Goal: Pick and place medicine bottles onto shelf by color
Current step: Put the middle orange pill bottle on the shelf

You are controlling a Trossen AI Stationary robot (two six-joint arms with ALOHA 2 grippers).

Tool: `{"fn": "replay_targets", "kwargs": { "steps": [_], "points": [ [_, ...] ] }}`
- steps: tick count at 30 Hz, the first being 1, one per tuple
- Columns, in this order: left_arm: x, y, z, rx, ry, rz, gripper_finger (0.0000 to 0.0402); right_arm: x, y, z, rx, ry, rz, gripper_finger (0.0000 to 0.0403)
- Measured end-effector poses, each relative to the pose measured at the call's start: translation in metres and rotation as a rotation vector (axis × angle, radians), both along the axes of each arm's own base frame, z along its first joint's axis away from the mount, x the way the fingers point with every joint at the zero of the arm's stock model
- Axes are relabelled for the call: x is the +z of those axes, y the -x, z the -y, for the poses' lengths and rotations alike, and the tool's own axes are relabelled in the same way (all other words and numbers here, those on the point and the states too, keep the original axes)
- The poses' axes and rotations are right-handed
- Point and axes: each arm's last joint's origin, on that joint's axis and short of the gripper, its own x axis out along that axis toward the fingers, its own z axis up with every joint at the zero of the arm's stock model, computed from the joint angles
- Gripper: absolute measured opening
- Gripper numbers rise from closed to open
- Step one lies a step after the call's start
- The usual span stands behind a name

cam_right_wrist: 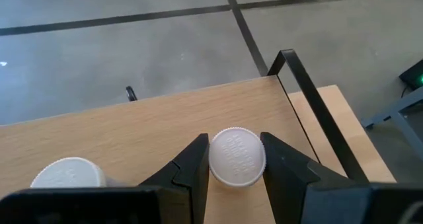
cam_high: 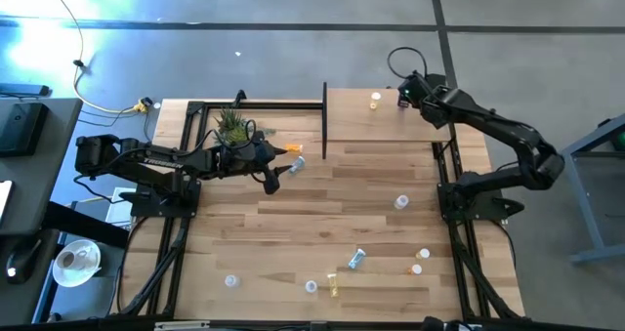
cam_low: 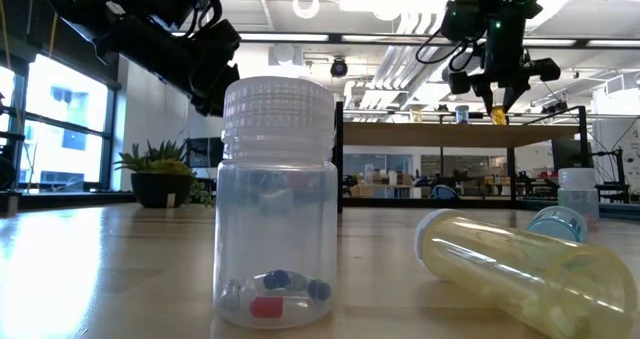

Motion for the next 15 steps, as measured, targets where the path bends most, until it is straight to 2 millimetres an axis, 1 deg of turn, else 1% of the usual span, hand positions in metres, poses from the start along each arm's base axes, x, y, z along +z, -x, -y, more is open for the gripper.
{"fn": "replay_targets", "kwargs": {
  "steps": [6,15],
  "points": [
    [-0.0006,0.0003,0.0001,0.000,0.002,-0.007,0.0229,-0.0040,-0.0029,0.0035,-0.012,0.005,-0.029,0.0108],
    [-0.0008,0.0004,0.0002,0.000,0.003,-0.009,0.0229,-0.0056,-0.0022,0.0023,-0.004,-0.017,-0.032,0.0138]
  ]
}}
